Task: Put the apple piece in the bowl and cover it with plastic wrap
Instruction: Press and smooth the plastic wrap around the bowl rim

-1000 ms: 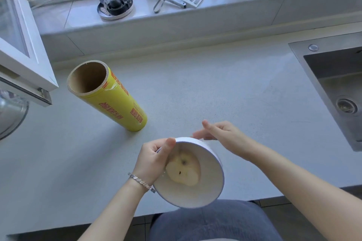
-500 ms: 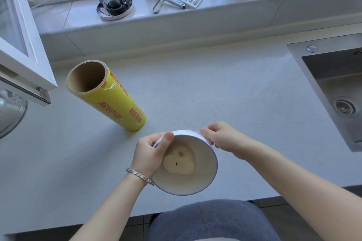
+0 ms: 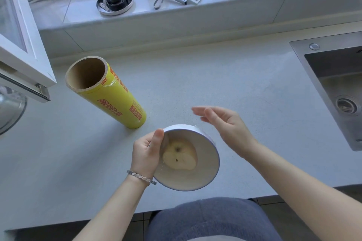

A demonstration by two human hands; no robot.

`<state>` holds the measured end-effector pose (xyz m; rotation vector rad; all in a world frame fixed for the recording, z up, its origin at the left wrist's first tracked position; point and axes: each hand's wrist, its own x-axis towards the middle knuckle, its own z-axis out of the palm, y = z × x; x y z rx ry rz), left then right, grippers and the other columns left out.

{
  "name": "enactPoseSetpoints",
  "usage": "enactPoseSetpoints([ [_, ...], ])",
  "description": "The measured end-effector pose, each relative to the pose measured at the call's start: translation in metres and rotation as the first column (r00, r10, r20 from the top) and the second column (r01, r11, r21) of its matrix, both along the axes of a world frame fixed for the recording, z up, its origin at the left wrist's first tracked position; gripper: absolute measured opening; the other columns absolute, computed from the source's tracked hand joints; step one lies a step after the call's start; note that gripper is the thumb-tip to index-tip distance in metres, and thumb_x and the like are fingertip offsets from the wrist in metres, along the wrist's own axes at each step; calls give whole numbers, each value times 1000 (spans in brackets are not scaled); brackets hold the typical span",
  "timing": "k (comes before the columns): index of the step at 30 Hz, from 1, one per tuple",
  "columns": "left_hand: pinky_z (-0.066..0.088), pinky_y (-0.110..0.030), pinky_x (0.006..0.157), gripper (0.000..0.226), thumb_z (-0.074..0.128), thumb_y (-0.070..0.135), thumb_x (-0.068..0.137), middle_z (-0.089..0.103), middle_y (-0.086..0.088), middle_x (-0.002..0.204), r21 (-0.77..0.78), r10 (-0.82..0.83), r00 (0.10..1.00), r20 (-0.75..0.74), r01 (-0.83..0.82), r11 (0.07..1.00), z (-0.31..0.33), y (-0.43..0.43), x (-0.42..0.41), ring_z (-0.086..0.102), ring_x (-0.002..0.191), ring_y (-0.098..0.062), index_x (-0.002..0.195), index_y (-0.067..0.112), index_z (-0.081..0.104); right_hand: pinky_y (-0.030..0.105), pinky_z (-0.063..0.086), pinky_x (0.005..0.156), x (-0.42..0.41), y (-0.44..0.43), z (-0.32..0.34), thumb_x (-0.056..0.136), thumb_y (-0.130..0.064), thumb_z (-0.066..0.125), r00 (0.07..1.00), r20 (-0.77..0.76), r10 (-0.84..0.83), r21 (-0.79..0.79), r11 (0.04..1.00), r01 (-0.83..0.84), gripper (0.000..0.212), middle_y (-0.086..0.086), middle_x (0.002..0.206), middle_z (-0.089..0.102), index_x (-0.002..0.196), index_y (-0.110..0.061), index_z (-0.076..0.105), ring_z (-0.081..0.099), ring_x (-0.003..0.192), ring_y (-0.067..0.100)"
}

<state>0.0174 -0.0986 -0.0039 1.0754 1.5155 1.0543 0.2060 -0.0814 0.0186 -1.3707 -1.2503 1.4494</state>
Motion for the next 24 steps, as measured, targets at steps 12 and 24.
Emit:
enactPoseSetpoints([
  [12,39,-36,74,47,49,68,67,50,-5,84,-287,260,959,114,-219,933,-7,0,4,47,79,-19,63,22,51,12,48,74,-5,-16,-1,83,-35,46,951,-240,197,-129,964,-233,32,-17,101,68,111,-32,60,64,94,-1],
  [24,52,-19,68,36,42,47,82,74,11,74,-227,-371,918,142,395,890,5,36,-5,66,74,-4,84,25,70,28,52,83,4,-12,-4,72,-39,72,993,-15,121,-225,967,-121,29,4,104,71,98,-29,65,67,88,11],
])
